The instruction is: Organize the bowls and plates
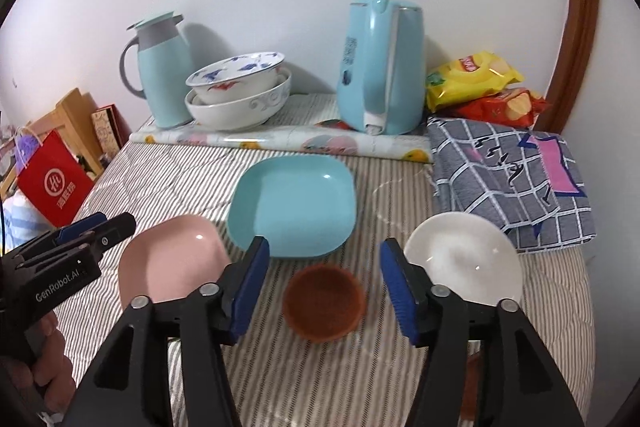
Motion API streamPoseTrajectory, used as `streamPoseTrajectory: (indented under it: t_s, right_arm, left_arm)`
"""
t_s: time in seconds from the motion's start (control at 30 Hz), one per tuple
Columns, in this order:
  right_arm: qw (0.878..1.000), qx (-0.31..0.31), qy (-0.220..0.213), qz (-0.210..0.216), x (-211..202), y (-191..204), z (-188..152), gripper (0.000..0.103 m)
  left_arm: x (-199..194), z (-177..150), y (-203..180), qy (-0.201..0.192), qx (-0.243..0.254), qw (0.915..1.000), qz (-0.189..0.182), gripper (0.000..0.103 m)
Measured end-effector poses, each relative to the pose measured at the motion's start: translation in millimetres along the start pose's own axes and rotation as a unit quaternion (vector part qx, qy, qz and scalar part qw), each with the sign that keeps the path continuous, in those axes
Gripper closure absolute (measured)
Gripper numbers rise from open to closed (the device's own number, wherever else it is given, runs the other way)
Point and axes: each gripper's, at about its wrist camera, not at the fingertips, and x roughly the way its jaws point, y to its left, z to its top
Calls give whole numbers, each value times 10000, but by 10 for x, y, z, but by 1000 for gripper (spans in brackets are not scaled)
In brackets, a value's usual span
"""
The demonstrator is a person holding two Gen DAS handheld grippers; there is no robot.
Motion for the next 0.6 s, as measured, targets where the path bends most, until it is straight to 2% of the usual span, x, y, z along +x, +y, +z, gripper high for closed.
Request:
streamPoseTrajectory:
  t_s: [0.33,0.6]
  right_arm:
    - [10000,-12,5,-88,168,-151,190,42]
    - [9999,-53,116,-15,425,-159,294,42]
  left_arm:
    - [315,251,-140,-73,444,9984,351,55]
    - [636,335,-205,92,519,9979,373,55]
